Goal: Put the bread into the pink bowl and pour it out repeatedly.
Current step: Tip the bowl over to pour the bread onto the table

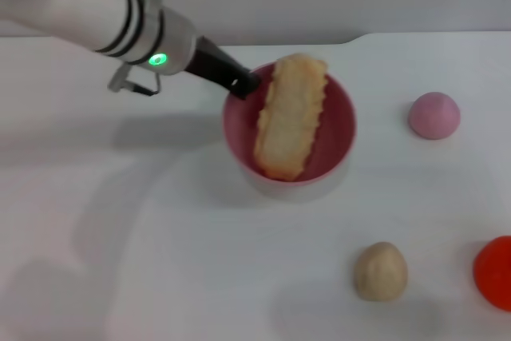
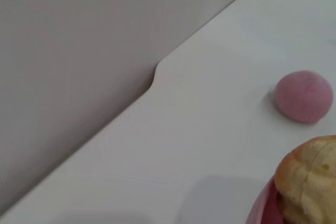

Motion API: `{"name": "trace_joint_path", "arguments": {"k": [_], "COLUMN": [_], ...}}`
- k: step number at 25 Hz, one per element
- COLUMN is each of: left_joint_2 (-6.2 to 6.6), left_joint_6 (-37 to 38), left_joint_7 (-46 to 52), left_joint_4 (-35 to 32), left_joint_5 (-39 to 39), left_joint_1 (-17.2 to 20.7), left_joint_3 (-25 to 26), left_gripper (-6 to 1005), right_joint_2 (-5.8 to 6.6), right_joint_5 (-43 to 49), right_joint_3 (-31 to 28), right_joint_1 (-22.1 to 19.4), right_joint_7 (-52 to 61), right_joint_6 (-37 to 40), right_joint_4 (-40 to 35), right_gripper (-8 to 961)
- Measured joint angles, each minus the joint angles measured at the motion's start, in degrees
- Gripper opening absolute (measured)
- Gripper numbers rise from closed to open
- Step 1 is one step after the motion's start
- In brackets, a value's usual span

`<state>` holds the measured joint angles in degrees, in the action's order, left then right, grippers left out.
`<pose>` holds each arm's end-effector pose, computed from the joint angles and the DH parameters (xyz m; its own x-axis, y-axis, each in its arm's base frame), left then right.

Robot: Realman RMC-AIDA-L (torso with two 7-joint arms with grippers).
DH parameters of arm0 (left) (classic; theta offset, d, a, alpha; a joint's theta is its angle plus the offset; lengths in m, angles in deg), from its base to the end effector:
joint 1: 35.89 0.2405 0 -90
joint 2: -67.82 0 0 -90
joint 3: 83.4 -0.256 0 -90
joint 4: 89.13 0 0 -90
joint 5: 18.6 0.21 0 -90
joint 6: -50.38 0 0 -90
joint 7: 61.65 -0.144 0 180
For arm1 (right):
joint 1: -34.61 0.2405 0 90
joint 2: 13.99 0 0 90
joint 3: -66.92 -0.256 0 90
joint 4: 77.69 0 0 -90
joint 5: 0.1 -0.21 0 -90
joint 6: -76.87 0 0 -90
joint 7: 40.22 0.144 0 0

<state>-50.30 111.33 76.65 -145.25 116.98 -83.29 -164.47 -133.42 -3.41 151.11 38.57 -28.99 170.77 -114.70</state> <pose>-0.1292 0.4267 -0.0407 0.8779 0.4764 0.0486 0.4474 -0.7795 -0.4384 0.2859 0.2534 0.1065 0.5316 0.7056 -0.4686 -0.6407 -0.0270 -0.7673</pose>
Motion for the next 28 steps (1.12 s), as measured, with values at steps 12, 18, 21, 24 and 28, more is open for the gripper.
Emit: {"name": "trace_joint_path", "arguments": {"k": [12, 18, 21, 24, 28], "left_joint_2": [-0.49, -0.61, -0.59, -0.50, -0.59], "left_joint_6": [-20.63, -35.09, -41.98, -49.84, -58.88], "left_joint_7": [5.90, 5.71, 5.16, 2.40, -3.16], "left_joint_4": [-6.29, -7.23, -7.28, -7.24, -6.71], "left_joint_5": [-0.72, -0.68, -0.39, -0.25, -0.22], "left_joint_1": [1.01, 3.58, 5.11, 6.87, 8.70], "left_joint_3": [-24.12, -34.79, -38.25, -41.32, -45.24], "left_gripper": [46, 46, 46, 46, 46], "right_joint_2": [0.26, 0.23, 0.20, 0.17, 0.16], "right_joint_5": [-14.96, -14.86, -14.38, -13.84, -13.78], "right_joint_3": [-0.65, -0.43, -0.24, -0.04, 0.76], "right_joint_1": [0.56, 0.52, 0.54, 0.56, 0.63], "right_joint_7": [-3.69, -3.76, -3.65, -3.45, -3.35], "right_joint_6": [8.35, 9.10, 9.91, 11.10, 12.85], "right_joint_4": [12.29, 12.98, 13.33, 13.85, 14.30], "right_gripper": [532, 532, 533, 533, 532]}}
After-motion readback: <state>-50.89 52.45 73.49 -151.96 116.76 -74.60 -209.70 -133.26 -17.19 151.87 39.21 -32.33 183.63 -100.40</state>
